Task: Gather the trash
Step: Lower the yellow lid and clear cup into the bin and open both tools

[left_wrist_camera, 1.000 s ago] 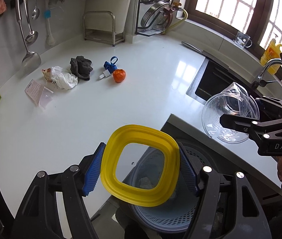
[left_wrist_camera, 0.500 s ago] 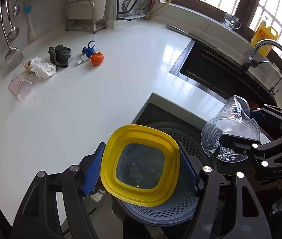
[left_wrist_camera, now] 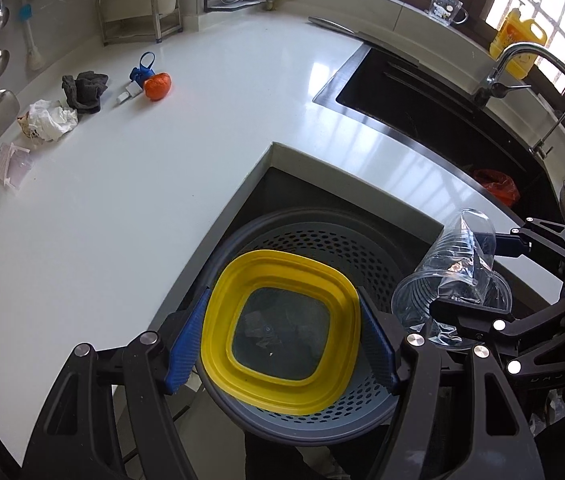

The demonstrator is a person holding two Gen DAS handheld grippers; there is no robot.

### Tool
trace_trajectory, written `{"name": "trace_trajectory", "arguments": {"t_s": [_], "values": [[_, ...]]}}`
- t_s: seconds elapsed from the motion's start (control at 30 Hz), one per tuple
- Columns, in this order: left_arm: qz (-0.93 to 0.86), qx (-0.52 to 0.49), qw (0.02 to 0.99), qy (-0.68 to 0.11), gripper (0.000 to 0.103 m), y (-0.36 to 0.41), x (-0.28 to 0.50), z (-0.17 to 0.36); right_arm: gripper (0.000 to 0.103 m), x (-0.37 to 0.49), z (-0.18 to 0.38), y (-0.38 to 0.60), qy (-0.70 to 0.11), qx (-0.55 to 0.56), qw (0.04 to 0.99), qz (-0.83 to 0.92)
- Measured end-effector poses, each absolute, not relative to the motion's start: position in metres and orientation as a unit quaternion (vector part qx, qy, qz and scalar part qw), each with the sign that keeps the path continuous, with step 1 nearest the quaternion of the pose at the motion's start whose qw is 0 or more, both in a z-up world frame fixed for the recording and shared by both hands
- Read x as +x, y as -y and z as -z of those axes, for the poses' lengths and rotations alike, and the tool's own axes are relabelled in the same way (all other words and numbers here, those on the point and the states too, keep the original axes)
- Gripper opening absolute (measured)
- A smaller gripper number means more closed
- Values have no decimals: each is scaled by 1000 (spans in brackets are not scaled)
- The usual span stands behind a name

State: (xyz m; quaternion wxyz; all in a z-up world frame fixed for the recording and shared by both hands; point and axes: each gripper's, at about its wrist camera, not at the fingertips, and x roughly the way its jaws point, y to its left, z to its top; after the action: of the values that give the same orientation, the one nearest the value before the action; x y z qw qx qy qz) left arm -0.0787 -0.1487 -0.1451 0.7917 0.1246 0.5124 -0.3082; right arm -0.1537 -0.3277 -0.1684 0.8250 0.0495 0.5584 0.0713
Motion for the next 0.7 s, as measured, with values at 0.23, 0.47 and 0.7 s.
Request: {"name": "trace_trajectory", "arguments": {"t_s": [0.23,0.47,0.7], "values": [[314,131,774,-533,68,152,-82,168,75,-161,193,322,-585,46,806,-74],[316,139,759,-553,68,155,-78,193,75,-157,216,309,-607,37,789,-83],[319,150,744,-567,68,160,-73,216,75,-147,241,296,-626,22,774,-90]]}}
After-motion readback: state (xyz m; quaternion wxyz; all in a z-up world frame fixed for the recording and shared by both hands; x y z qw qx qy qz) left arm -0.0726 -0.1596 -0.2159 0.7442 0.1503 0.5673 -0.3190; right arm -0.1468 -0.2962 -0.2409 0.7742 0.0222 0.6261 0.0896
